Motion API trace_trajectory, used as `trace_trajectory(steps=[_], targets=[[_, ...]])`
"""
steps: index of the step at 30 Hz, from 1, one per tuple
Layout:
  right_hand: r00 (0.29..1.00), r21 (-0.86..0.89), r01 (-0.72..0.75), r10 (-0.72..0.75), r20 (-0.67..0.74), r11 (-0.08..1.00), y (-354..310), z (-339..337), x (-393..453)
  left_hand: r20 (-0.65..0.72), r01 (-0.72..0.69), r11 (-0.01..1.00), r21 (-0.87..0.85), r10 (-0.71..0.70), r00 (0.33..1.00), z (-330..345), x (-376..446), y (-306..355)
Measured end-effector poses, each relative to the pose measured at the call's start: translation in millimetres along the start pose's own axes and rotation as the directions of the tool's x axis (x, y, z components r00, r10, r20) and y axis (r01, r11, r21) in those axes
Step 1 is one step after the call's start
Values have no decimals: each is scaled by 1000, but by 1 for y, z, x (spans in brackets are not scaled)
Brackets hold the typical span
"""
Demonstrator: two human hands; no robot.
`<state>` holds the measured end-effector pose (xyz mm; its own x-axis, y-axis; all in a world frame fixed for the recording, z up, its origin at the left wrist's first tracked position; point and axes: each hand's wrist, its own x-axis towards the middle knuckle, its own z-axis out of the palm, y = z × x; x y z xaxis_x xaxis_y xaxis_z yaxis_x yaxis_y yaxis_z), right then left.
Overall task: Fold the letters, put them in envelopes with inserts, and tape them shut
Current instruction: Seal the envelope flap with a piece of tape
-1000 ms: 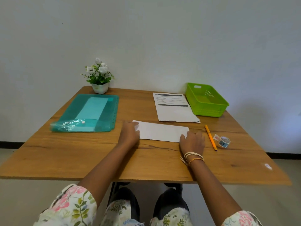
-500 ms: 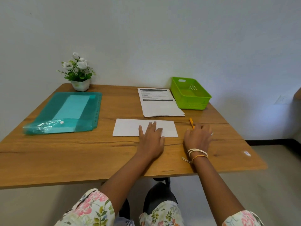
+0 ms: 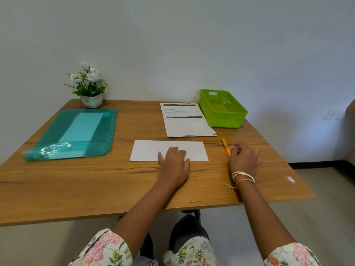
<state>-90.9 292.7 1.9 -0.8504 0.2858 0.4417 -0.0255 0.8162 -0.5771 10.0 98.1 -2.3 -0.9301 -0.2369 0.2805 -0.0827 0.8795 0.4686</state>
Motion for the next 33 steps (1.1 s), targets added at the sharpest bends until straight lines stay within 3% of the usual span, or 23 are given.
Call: trace_trajectory(steps=[4,7,11,13,15,23,28,33], targets=[[997,360,-15,-12,73,933,-35,1,-17,-68,22,979,-201,-36,997,-2,2,-2],[950,621,-101,-109,291,777,-70,3,-31,-102,40,914,-404,-88,991,-6,5,-11],[708,651,-185,-360,608,737,-100,1,-42,-38,39,846,-532,-69,997,-22,1,-29],[594,637,-185,-431,679,748,-106,3,-44,12,22,839,-544,-19,1000,-28,-3,-38],[546,641,-166,-471,693,750,-109,6,-44,30,18,833,-553,-2,1000,-31,-5,-42],[607,730,-179,-509,610,660,-108,9,-49,-133,-12,783,-622,-90,987,-35,-5,-40],[769,708,-148,-370,521,690,-111,8,-61,-165,7,741,-671,-158,973,-37,-6,-40],[800,673,43,-429,419,738,-112,5,-74,-140,29,709,-704,-179,974,-38,-7,-40]])
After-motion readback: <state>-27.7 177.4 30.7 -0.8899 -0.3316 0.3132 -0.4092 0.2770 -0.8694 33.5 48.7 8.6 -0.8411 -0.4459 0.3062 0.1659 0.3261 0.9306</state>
